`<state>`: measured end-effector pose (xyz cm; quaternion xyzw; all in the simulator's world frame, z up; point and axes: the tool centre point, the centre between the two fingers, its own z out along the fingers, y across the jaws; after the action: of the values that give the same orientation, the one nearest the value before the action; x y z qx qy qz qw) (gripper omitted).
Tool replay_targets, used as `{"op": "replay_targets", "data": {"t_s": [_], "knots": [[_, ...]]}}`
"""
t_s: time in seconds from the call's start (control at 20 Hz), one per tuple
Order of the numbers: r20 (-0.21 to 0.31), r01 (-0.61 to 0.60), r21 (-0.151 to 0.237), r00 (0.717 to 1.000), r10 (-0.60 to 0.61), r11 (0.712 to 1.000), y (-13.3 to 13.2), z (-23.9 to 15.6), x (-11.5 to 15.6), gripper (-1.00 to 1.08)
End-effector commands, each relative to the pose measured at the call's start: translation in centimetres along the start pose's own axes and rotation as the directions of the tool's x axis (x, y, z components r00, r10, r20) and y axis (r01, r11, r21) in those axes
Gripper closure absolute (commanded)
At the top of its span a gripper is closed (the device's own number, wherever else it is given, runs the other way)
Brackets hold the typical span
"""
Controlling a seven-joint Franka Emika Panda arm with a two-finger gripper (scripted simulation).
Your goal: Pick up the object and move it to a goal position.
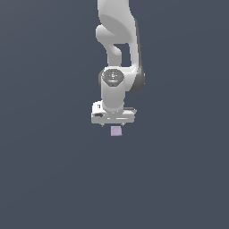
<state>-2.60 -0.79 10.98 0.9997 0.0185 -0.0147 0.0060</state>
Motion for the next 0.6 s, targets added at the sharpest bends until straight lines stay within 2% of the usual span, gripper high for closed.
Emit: {"op": "replay_targets", "data": {"t_s": [0.0,0.55], "knots": [[-0.008,0.014,0.003,1.0,-0.013,1.0,-0.5,1.5,-0.5,-0.92],[-0.029,0.047,0.01,0.998,-0.047,0.999,-1.9,5.2,-2.0,-0.92]]}}
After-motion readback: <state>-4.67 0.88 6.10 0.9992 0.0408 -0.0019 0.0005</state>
